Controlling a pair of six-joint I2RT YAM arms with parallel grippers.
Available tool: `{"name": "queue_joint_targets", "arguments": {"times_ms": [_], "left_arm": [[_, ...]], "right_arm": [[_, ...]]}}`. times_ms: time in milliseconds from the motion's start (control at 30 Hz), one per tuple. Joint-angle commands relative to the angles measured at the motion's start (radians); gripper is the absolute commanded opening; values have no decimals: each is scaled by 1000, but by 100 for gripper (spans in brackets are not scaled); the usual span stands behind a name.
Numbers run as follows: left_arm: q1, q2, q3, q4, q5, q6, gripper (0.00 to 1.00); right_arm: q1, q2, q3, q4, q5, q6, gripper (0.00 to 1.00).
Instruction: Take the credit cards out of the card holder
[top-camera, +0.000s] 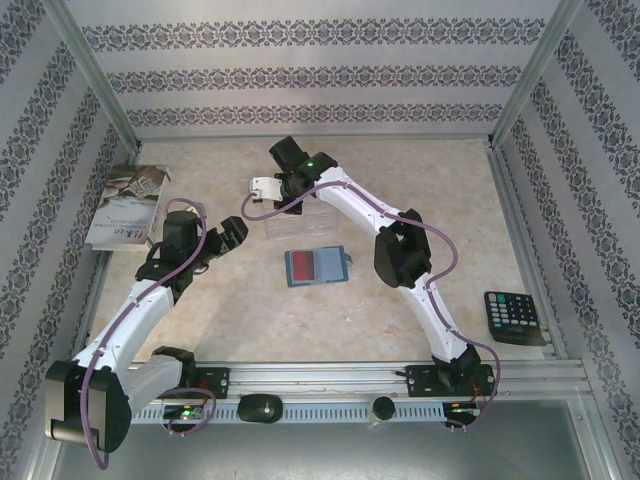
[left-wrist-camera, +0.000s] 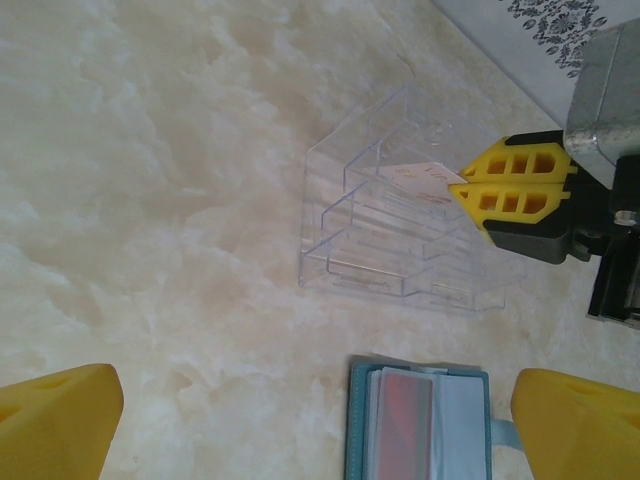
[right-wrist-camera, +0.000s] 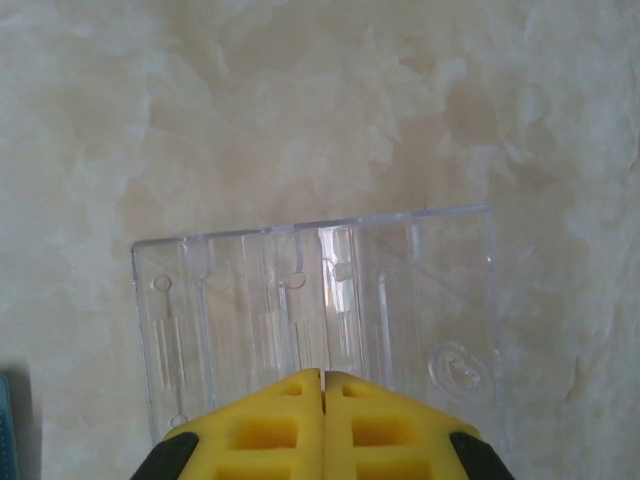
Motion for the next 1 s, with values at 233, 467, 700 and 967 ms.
{"name": "queue_joint_targets", "arguments": {"times_ms": [233, 467, 700, 967], "left_arm": [[14, -28, -23, 18, 17, -15, 100], [14, -32, -26, 23, 25, -19, 100], [14, -49, -30, 25, 18, -23, 100], [18, -58, -70, 99, 46, -89, 100]], "right_arm": [[3, 2, -12, 88, 32, 53, 26], [6, -3, -22, 162, 93, 69, 26], [6, -44, -76, 285, 110, 107, 28], [2, -215, -277, 567, 92, 229, 35]]}}
